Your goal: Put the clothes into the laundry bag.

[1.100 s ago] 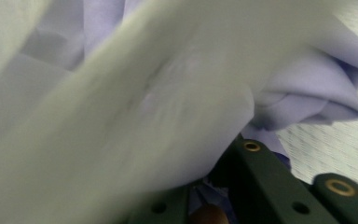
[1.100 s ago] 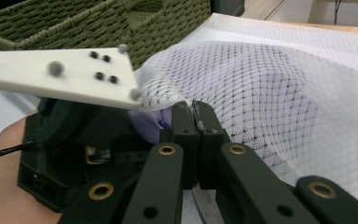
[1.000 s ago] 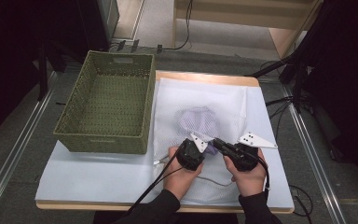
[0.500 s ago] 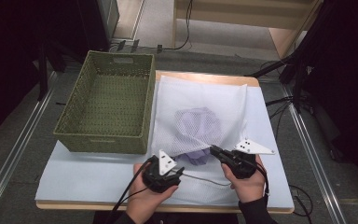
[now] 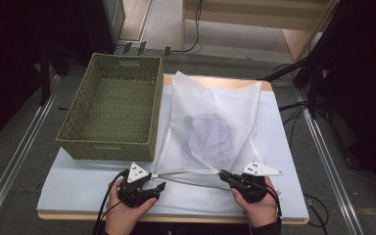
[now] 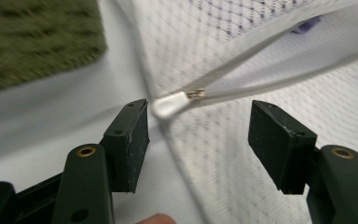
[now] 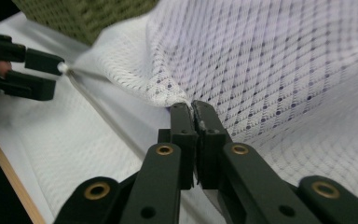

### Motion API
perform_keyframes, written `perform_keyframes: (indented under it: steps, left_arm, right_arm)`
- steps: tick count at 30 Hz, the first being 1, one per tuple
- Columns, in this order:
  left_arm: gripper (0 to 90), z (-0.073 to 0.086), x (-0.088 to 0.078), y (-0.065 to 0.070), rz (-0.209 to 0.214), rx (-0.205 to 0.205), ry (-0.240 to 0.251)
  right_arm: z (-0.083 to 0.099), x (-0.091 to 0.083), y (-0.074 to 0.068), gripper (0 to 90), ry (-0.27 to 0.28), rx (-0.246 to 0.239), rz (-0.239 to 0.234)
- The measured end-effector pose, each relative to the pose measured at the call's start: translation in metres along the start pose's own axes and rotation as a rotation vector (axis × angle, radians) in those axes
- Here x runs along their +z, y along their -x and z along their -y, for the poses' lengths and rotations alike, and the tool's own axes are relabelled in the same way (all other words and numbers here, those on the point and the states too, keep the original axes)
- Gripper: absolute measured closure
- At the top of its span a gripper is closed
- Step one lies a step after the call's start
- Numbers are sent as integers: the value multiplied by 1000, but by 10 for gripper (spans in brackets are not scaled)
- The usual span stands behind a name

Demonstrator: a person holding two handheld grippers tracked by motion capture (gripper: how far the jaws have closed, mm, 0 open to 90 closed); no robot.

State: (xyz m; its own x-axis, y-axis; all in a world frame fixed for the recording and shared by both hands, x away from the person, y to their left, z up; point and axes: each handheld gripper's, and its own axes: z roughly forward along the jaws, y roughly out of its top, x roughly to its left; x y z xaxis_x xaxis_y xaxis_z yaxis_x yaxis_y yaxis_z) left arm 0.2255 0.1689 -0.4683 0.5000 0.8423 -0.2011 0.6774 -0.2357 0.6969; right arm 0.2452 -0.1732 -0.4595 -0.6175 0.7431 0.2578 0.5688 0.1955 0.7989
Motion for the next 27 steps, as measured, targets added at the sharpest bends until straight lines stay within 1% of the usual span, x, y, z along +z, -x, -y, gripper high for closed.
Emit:
perform_keyframes:
  steps: [1,2,4,5,6,7,9,11,13,14,15,16,17,18,20,22,24,25,26,27]
  left_arm:
    - [435,0,0,0,-10,1,-3]
    - [472,-1,-1,-1,-4,-2,-6]
    - [576,0,-2,-4,5,-8,-9]
    - [614,0,-2,-5,10,-11,-9]
    - [660,0,-3,-6,23,-13,-10]
    - [685,1,-4,-7,34,-14,-4]
    - [710,2,-5,-7,43,-7,11]
    - [731,3,-7,-8,51,-5,26]
    - [766,4,-10,-10,66,-11,45]
    - [788,4,-11,-11,73,-21,55]
    - [805,4,-12,-12,70,-23,67]
    - [809,4,-14,-11,46,-5,77]
    - [820,4,-14,-10,23,16,85]
    - [830,4,-14,-10,17,29,91]
    - [844,4,-14,-12,42,14,94]
    - [853,4,-14,-15,62,-4,100]
    - [852,5,-16,-17,76,-13,113]
    - [834,5,-18,-18,81,-14,125]
    - [779,4,-20,-18,70,-20,137]
    - [699,4,-21,-19,63,-25,146]
  right_arm:
    - [1,2,0,784,-10,0,-2]
    - [2,4,0,726,-3,-9,-4]
    - [2,4,-2,608,19,-12,12]
    - [1,4,-4,571,32,-17,17]
    - [0,3,-6,552,40,-18,19]
    - [-1,2,-8,547,51,-24,22]
    - [-4,-1,-15,538,73,-32,20]
    - [-8,-4,-21,536,93,-41,32]
    - [-11,-5,-27,533,109,-47,42]
    - [-13,-5,-30,532,119,-52,45]
    - [-15,-6,-33,533,122,-54,47]
    - [-16,-6,-37,558,123,-52,47]
    - [-17,-5,-41,598,119,-49,38]
    - [-18,-4,-46,618,117,-48,20]
    - [-18,2,-57,654,96,-70,-20]
    - [-16,13,-68,663,63,-97,-48]
    - [-13,25,-74,666,33,-101,-70]
    - [-12,31,-77,666,22,-103,-75]
    - [-11,35,-79,666,12,-102,-81]
    - [-11,40,-82,666,2,-103,-87]
